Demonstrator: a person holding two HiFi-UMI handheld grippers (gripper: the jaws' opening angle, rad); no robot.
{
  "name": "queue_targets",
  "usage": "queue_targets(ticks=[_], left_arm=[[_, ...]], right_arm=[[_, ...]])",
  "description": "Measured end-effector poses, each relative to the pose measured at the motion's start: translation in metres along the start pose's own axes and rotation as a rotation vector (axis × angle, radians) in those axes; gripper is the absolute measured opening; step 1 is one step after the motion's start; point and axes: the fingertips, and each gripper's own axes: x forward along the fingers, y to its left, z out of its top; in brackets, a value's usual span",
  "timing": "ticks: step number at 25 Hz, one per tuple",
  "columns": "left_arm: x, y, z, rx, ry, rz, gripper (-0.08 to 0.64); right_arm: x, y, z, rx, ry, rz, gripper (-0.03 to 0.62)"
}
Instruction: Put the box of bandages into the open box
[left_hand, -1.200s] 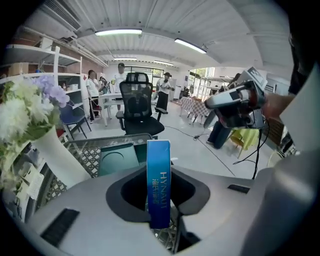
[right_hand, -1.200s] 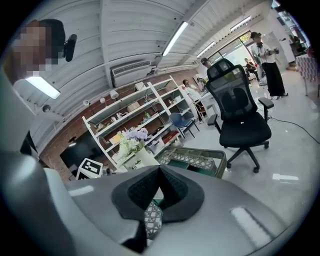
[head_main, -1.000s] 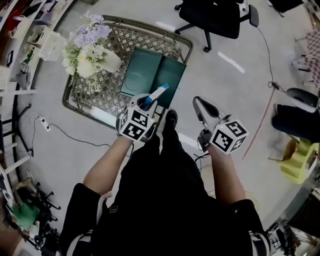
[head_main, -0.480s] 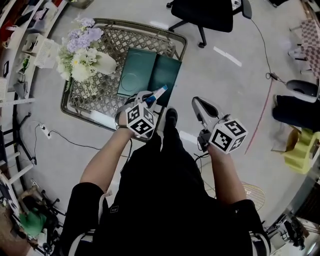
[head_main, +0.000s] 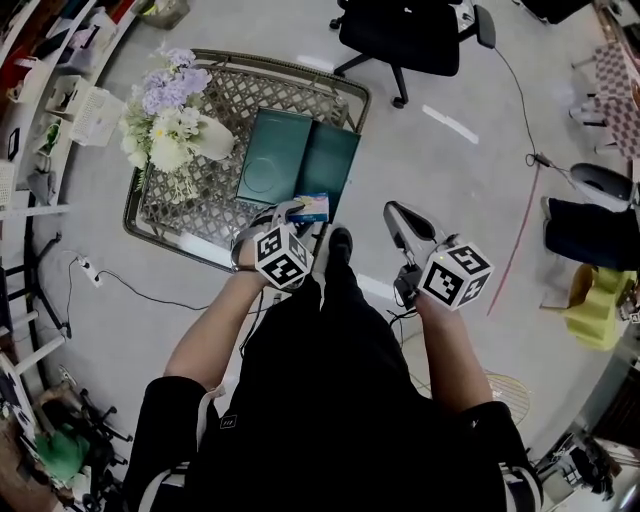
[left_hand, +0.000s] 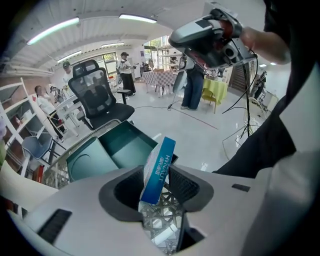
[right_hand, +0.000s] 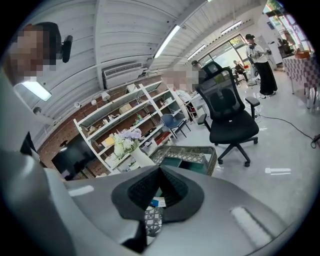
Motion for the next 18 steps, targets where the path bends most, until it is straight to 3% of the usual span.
queue_targets(ticks=[6, 12, 18], left_arm=[[-0.008, -0.009, -0.004, -0.006, -0.003, -0.038, 0.149], [0.002, -0.005, -0.013, -0.061, 0.021, -0.049, 0.149], [0.006, 0.010, 0.003, -0.087, -0.006, -0.064, 0.150]], right_arm=[[0.001, -0.002, -0.001, 0.006, 0.008, -0.003, 0.009], [0.004, -0.001, -0.003, 0.010, 0.020, 0.004, 0.009], [0.005, -0.006, -0.009, 0.022, 0.031, 0.006, 0.009]])
